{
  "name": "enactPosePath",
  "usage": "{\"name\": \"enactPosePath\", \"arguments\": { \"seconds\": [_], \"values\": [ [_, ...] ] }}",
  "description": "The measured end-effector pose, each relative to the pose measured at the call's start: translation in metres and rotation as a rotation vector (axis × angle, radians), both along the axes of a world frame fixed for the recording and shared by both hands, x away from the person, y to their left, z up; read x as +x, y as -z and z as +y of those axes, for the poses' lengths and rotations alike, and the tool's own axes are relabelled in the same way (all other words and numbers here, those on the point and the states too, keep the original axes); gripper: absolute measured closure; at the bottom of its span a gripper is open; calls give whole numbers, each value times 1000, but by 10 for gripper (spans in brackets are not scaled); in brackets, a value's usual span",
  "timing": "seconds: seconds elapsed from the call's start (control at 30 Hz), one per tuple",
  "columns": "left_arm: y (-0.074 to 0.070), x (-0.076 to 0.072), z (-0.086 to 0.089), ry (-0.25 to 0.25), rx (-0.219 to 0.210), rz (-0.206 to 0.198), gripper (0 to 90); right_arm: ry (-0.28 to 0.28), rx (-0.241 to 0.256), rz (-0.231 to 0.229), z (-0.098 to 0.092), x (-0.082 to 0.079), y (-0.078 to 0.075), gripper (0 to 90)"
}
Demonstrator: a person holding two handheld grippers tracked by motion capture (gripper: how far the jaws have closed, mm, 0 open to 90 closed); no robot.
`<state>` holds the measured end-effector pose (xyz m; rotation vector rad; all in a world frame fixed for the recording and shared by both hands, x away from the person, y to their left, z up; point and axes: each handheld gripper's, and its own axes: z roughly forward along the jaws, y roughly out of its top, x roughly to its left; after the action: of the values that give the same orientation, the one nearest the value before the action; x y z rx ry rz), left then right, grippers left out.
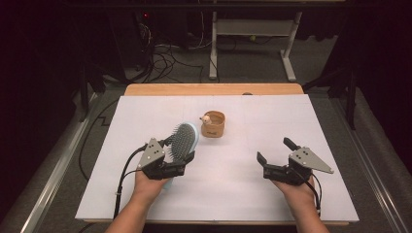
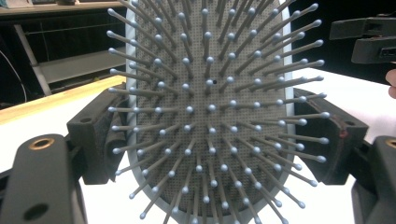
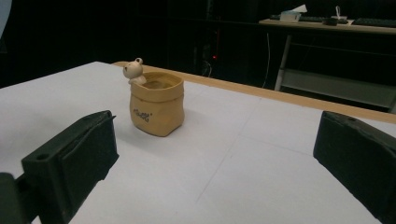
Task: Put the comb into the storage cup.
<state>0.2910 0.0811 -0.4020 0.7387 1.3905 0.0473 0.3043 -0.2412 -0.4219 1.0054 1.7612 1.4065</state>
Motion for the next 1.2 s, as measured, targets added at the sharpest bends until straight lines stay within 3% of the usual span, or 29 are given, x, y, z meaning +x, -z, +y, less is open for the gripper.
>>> {"name": "enactPosePath", "arguments": {
  "seconds": [0.53, 1.2],
  "values": [
    [-8, -1, -10, 18, 8, -25, 206, -50, -9, -3, 20, 7, -2, 3],
    [-10, -4, -50, 78, -2, -37, 206, -60, -13, 3, 23, 6, 1, 4]
  ]
}}
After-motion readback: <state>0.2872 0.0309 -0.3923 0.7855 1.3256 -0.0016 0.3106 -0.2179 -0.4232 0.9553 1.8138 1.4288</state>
